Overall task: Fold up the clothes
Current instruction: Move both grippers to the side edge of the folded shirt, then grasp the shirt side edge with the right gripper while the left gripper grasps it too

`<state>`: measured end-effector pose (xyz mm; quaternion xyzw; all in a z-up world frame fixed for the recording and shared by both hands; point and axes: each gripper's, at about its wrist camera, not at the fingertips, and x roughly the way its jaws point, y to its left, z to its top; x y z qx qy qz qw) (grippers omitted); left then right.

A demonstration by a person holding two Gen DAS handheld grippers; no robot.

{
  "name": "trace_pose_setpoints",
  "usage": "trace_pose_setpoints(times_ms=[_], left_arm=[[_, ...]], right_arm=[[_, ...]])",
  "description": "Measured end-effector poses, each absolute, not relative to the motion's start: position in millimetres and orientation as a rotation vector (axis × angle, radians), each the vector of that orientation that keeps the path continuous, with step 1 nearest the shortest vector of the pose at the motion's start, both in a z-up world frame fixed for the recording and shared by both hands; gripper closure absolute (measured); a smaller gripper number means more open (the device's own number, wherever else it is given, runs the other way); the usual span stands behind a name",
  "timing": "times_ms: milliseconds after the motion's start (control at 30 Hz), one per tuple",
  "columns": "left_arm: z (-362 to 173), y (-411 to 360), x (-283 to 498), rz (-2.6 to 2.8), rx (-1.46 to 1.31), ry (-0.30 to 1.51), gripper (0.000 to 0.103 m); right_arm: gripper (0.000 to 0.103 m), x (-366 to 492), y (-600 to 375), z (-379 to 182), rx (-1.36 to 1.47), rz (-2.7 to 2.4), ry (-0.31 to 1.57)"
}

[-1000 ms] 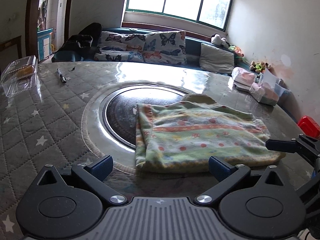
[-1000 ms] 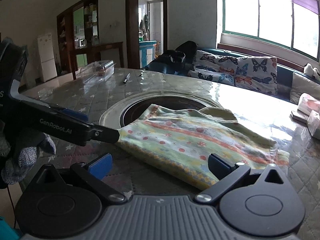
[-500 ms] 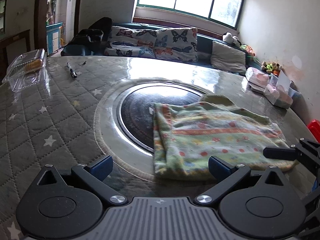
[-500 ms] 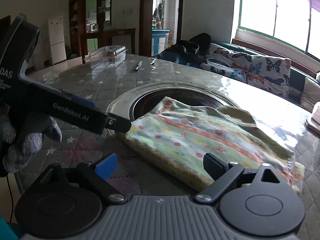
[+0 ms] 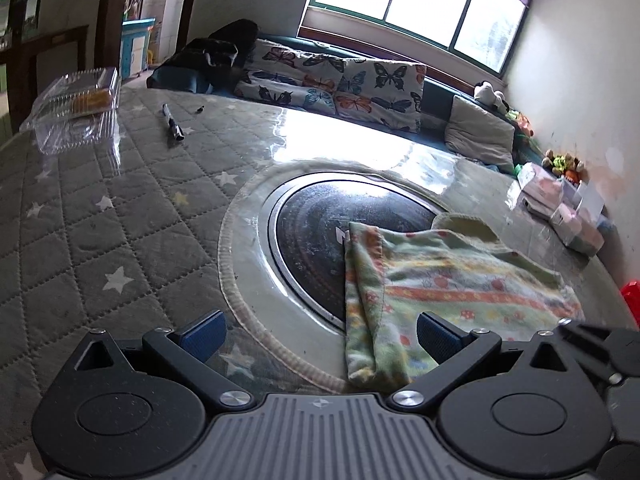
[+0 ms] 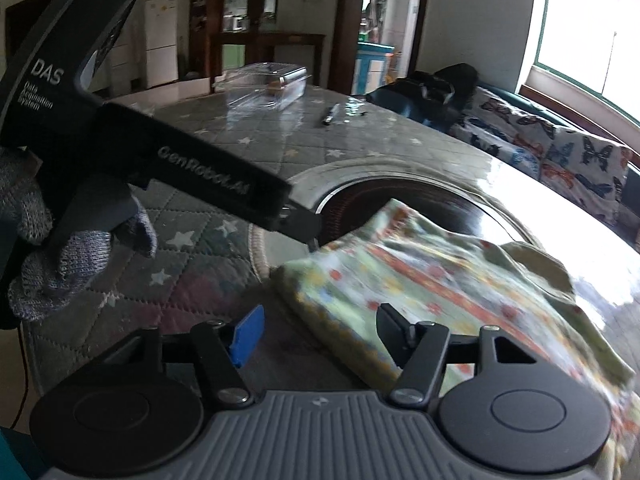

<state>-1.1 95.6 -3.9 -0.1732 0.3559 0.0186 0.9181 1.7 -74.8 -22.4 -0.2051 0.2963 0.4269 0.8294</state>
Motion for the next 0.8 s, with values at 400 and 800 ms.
trace_pose_setpoints(times_ms=[400,800], left_arm=[[-7,112,16,0.007,-0.526,0.764,0.000],[-10,115,31,-0.029,-0.701,0.803,0.000]], right_arm=[[0.080,13,-62,-31,-0.390,0.937,0.669],[0.097,25,-93,-9,-0.179,0.948,0.688]])
